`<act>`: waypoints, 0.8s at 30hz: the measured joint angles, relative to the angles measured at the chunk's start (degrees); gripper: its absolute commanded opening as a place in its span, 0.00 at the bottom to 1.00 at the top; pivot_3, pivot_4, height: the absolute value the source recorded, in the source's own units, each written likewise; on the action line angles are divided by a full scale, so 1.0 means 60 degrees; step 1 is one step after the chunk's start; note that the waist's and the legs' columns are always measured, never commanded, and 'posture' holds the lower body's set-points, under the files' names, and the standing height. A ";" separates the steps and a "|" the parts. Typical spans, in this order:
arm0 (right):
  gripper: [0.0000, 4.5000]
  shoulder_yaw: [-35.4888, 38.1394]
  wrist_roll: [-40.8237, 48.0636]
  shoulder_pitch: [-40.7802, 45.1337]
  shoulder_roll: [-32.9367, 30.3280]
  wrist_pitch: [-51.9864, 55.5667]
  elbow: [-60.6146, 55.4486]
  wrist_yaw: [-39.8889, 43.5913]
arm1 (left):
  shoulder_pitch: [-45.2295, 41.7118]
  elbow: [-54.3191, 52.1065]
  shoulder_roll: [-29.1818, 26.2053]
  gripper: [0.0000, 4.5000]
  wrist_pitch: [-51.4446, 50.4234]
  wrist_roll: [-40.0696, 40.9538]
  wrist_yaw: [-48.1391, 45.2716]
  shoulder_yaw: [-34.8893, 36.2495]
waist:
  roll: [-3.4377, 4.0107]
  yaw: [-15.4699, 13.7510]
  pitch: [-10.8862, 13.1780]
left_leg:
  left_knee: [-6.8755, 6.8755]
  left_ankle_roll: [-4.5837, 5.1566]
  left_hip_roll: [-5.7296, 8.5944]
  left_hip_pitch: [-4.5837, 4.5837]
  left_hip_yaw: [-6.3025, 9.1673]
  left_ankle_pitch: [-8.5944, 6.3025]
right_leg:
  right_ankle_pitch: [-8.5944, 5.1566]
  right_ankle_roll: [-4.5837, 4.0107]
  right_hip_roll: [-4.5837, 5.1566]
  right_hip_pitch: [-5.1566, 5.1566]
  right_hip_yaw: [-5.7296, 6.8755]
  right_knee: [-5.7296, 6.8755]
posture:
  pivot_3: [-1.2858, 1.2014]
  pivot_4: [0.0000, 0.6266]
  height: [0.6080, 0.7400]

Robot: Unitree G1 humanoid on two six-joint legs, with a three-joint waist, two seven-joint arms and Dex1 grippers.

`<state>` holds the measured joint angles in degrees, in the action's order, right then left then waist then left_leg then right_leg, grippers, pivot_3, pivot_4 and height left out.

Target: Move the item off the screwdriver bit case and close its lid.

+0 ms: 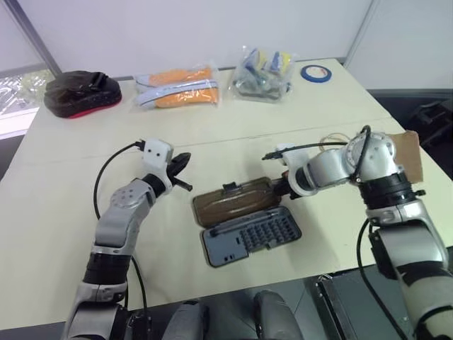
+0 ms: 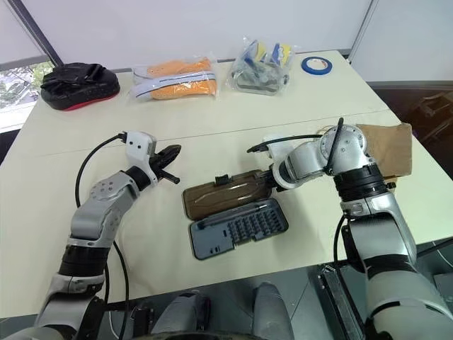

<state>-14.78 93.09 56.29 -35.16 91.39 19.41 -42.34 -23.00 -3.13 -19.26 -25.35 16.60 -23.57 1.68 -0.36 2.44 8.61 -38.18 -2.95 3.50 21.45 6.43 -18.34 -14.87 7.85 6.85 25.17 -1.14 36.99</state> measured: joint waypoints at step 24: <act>0.01 0.0068 0.3372 -0.0649 0.0276 -0.2113 -0.0033 -0.5263 | -0.0010 0.0040 0.0033 0.00 0.0008 -0.0064 -0.0032 -0.0025 | -0.0001 -0.0081 0.0001 | -0.0015 0.0007 -0.0013 -0.0004 0.0019 -0.0001 | 0.0000 0.0000 -0.0001 -0.0030 0.0004 -0.0020 | 0.52 0.24 1.00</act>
<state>-14.37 113.32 52.39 -33.51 78.72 19.21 -73.92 -23.06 -2.89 -19.06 -25.30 16.22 -23.76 1.53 -0.37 1.95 8.61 -38.27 -2.90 3.43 21.43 6.54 -18.35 -14.87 7.86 6.85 24.99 -1.11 36.87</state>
